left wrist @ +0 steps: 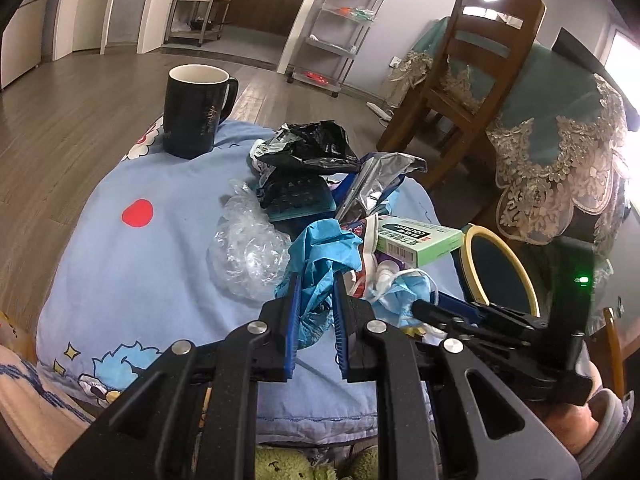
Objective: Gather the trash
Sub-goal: 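Grasp the blue face mask with the right gripper while the left holds the glove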
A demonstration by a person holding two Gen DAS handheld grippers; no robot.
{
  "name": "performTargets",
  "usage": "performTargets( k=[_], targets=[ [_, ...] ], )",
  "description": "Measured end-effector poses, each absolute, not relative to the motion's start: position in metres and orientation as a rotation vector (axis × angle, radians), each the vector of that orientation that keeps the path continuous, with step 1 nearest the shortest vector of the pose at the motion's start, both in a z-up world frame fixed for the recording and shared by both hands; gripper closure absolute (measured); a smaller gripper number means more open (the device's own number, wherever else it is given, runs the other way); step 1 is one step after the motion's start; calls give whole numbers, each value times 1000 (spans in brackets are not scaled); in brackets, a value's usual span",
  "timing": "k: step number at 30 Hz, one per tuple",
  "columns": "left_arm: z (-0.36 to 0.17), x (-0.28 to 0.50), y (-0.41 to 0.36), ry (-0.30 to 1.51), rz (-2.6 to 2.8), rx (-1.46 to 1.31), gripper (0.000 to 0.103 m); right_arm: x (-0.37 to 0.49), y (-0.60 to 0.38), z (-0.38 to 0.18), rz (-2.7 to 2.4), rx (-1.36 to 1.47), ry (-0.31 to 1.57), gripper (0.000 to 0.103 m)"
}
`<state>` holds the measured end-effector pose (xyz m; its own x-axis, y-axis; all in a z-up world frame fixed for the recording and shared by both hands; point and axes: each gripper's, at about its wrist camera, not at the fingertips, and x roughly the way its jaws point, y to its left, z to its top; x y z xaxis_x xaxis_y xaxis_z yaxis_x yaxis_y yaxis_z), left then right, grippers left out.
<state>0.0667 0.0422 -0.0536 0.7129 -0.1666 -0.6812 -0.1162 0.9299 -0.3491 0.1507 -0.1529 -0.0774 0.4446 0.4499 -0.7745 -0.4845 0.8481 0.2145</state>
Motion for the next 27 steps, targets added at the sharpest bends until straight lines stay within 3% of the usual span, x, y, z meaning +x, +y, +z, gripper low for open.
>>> performTargets(
  k=[6, 16, 17, 19, 21, 27],
  targets=[
    [-50, 65, 38, 768, -41, -370, 89, 138, -172, -54, 625, 22, 896, 94],
    [-47, 65, 33, 759, -53, -345, 89, 135, -187, -36, 639, 72, 879, 97],
    [-47, 66, 33, 759, -54, -344, 89, 136, -186, -39, 643, 73, 895, 91],
    [-47, 66, 32, 760, -56, -339, 89, 133, -182, -47, 645, 53, 906, 69],
    [-48, 67, 32, 764, -57, -337, 89, 129, -176, -55, 651, 24, 920, 60],
    [-48, 67, 32, 767, -57, -335, 89, 122, -155, -77, 661, -133, 954, 57]
  ],
)
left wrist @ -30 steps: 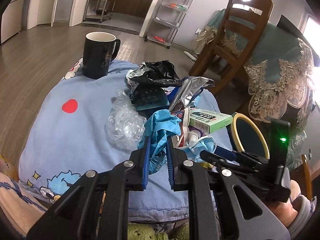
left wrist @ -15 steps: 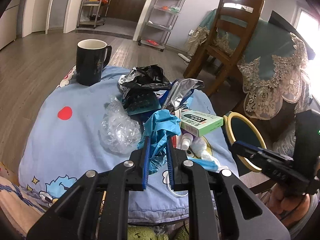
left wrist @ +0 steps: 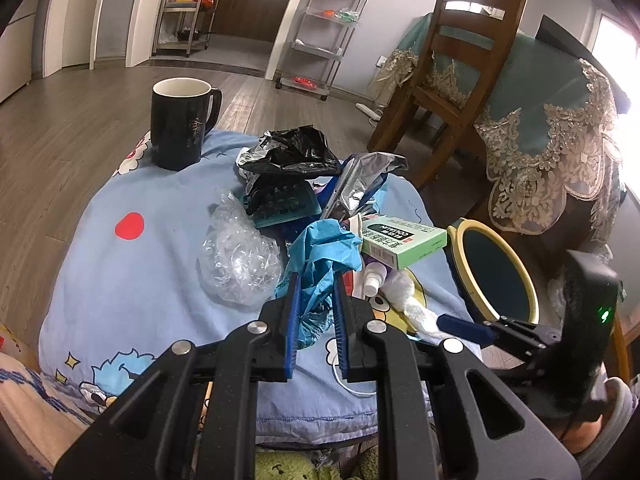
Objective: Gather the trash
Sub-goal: 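Grasp the blue face mask with the right gripper while the left holds the glove, then carry the mask over the bin and open the right gripper while the left carries the glove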
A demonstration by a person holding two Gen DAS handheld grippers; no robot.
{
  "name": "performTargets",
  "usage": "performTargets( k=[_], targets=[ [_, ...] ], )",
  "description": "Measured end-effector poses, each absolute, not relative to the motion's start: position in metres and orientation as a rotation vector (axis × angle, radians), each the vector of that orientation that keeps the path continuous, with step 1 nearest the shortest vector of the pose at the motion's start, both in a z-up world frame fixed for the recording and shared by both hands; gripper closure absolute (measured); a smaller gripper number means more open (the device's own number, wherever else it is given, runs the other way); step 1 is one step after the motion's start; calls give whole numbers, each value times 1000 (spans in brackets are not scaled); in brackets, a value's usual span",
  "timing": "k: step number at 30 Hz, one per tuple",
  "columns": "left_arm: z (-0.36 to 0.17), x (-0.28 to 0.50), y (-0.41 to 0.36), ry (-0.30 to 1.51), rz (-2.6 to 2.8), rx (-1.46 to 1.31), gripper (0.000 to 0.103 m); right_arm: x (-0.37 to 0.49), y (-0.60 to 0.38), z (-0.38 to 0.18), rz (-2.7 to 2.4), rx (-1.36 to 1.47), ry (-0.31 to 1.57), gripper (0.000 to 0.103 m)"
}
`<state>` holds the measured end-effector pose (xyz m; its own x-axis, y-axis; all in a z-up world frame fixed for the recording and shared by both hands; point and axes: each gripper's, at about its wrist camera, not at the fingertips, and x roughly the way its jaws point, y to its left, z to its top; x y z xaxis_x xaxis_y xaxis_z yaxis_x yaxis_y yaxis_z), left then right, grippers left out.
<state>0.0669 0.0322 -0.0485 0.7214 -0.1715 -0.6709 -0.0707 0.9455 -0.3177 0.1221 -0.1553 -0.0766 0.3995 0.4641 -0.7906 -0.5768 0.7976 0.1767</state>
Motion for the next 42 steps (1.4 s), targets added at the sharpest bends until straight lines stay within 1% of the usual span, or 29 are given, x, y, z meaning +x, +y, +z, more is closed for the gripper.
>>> performTargets(
  k=[4, 10, 11, 12, 13, 14, 15, 16, 23, 31, 36, 42],
  targets=[
    [-49, 67, 31, 767, -62, -330, 89, 117, -150, -90, 669, -193, 1002, 57],
    [-48, 66, 29, 767, -66, -324, 89, 112, -141, -104, 655, -281, 1017, 58],
    [-47, 66, 28, 765, -67, -321, 89, 112, -141, -106, 652, -290, 1019, 65],
    [-47, 65, 27, 764, -68, -317, 89, 111, -140, -106, 651, -298, 1013, 75],
    [-46, 65, 27, 762, -68, -314, 89, 111, -140, -106, 659, -298, 1015, 80],
    [-45, 64, 26, 760, -68, -309, 89, 111, -140, -106, 670, -292, 1022, 89],
    [-45, 64, 25, 758, -68, -307, 89, 110, -140, -105, 675, -291, 1019, 94],
    [-44, 64, 25, 756, -70, -304, 89, 108, -140, -103, 682, -290, 1010, 96],
    [-36, 62, 19, 739, -84, -279, 89, 103, -156, -60, 757, -149, 929, 97],
    [-23, 66, 6, 727, -114, -246, 89, 116, -208, -2, 702, -8, 808, 97],
    [-9, 72, -8, 708, -153, -226, 89, 122, -244, 17, 626, 36, 754, 97],
    [12, 87, -31, 683, -216, -225, 89, 124, -288, 18, 513, 119, 725, 97]
  ],
)
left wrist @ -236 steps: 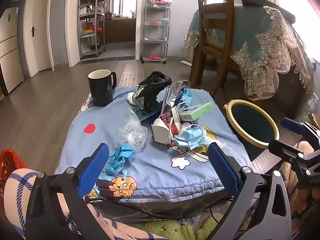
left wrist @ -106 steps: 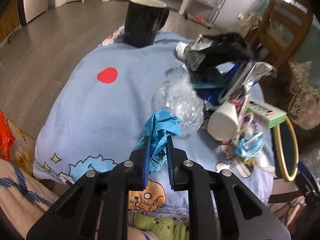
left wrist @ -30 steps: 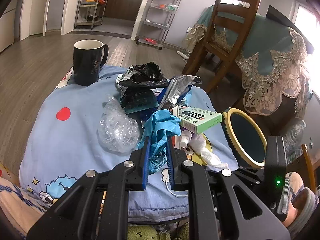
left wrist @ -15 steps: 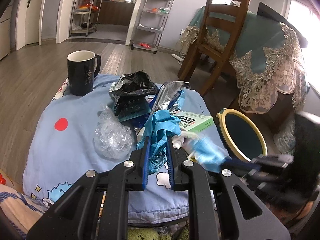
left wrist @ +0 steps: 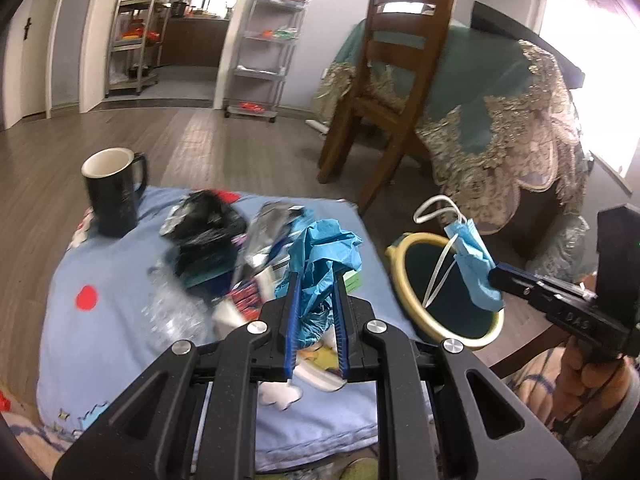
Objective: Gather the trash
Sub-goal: 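Carry the mask over the bin and open the right gripper while the left carries the glove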
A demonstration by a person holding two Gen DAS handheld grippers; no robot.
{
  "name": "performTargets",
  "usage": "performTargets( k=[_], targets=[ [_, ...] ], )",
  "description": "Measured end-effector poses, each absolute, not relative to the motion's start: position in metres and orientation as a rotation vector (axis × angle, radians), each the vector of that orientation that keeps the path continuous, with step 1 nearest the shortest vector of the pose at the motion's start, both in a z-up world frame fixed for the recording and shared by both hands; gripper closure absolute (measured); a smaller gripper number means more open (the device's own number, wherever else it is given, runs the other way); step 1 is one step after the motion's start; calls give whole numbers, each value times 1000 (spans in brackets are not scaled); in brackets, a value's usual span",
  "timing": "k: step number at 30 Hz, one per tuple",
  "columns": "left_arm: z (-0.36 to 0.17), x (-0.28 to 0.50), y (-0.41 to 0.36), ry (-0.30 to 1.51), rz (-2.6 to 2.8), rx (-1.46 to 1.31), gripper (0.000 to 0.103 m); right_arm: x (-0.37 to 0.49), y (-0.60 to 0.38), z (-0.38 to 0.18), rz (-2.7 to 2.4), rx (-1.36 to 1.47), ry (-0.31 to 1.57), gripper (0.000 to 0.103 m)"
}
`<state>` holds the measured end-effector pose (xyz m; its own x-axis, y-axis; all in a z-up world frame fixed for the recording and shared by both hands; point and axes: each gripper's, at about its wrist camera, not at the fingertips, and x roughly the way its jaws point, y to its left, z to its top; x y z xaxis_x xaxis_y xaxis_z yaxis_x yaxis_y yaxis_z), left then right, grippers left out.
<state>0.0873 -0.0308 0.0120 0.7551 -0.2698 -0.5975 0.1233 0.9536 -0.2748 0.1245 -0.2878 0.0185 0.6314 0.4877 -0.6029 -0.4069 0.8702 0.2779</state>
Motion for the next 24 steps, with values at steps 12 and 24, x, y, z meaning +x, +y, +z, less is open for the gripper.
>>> performTargets(
  k=[12, 24],
  targets=[
    [7, 131, -132, 733, -423, -180, 89, 133, -371, -8, 279, 357, 725, 97],
    [-41, 185, -223, 868, -541, -147, 89, 140, -420, -32, 111, 527, 709, 97]
  ],
)
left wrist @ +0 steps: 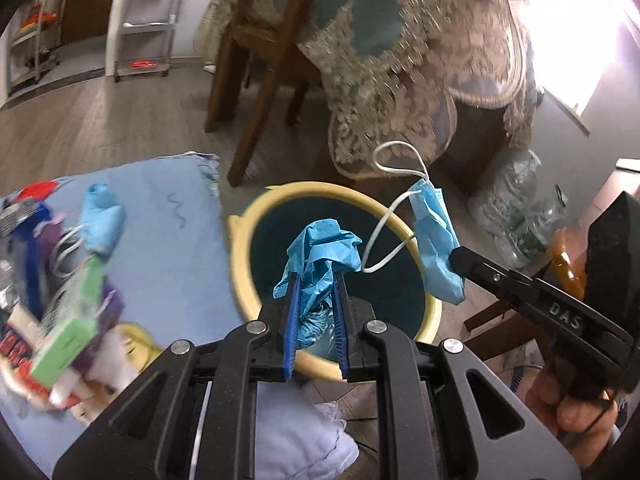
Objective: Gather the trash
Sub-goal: 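Carry the mask over the bin and open the right gripper while the left carries the glove, then open the left gripper over the bin to drop the blue glove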
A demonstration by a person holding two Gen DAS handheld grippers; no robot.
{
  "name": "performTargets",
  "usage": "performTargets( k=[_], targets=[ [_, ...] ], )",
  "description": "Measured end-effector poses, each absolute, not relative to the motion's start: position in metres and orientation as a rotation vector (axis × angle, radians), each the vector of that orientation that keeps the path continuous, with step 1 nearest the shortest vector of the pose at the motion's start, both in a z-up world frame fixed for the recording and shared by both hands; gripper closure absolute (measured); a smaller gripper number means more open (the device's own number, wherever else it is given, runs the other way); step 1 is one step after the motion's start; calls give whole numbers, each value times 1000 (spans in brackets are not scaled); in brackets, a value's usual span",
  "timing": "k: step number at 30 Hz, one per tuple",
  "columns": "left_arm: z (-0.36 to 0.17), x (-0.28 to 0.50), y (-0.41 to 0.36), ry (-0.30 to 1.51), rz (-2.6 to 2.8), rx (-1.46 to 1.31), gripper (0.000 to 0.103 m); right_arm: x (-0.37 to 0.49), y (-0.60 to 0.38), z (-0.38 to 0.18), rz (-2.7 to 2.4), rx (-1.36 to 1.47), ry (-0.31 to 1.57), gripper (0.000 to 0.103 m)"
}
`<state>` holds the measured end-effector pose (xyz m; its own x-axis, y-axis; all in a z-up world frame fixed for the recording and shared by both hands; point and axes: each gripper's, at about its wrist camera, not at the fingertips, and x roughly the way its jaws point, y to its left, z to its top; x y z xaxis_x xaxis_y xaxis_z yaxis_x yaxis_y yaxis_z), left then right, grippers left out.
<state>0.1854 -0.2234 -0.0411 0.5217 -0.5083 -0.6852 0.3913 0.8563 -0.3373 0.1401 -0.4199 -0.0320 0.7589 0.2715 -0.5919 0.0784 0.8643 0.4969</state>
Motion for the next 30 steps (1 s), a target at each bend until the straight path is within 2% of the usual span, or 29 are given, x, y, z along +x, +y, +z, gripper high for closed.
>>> performTargets(
  k=[8, 9, 10, 11, 13, 15, 20, 25, 30],
  targets=[
    [-71, 215, -253, 958, -539, -169, 86, 146, -428, -42, 68, 565, 730, 96],
    [-73, 216, -254, 961, -534, -167, 81, 148, -428, -44, 67, 568, 736, 96],
    [-75, 216, -253, 963, -532, -169, 70, 150, -428, -47, 63, 570, 745, 96],
    [-75, 216, -252, 963, -533, -176, 64, 152, -428, -48, 61, 572, 750, 96],
    [-74, 214, -247, 952, -530, -186, 46, 155, -428, -51, 57, 576, 759, 95],
    [-70, 211, -239, 936, -516, -189, 43, 158, -428, -54, 54, 585, 770, 95],
    [-59, 205, -212, 908, -481, -210, 40, 158, -425, -54, 56, 587, 779, 82],
    [-45, 196, -189, 860, -460, -209, 27, 157, -426, -54, 53, 584, 776, 63],
    [-32, 182, -168, 826, -448, -181, 20, 157, -417, -51, 60, 536, 768, 53]
  ],
)
